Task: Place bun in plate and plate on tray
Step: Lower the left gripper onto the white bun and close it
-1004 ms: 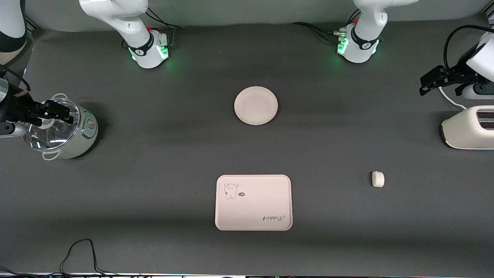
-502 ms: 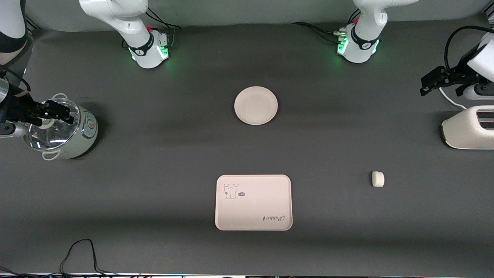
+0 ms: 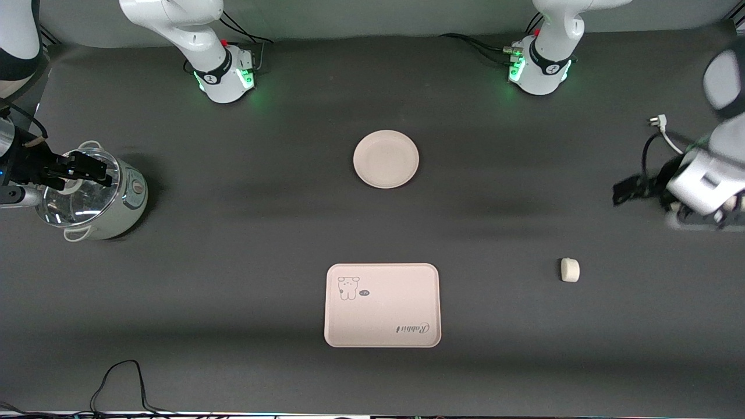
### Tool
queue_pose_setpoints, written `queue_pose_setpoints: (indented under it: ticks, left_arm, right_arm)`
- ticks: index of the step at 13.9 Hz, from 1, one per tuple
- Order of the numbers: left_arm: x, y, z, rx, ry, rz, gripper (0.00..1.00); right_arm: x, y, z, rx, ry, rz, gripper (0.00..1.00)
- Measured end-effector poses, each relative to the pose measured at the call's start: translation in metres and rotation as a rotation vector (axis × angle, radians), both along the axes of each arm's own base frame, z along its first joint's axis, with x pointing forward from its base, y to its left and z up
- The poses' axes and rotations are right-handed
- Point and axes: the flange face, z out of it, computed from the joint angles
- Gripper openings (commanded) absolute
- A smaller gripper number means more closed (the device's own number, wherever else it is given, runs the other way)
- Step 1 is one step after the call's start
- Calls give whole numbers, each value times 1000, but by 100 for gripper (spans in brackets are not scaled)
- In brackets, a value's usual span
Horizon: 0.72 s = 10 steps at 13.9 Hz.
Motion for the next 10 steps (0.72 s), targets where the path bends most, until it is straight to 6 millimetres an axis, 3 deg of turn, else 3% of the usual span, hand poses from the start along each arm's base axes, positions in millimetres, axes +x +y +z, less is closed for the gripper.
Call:
queue_pose_setpoints:
  ticks: [5, 10]
  left_arm:
    - [40, -11, -101, 19, -49, -38, 100]
    - [40, -11, -209, 32, -132, -65, 100]
  right_arm:
    - [0, 0, -1, 0, 2, 0, 100]
    - [0, 0, -1, 0, 3, 0, 100]
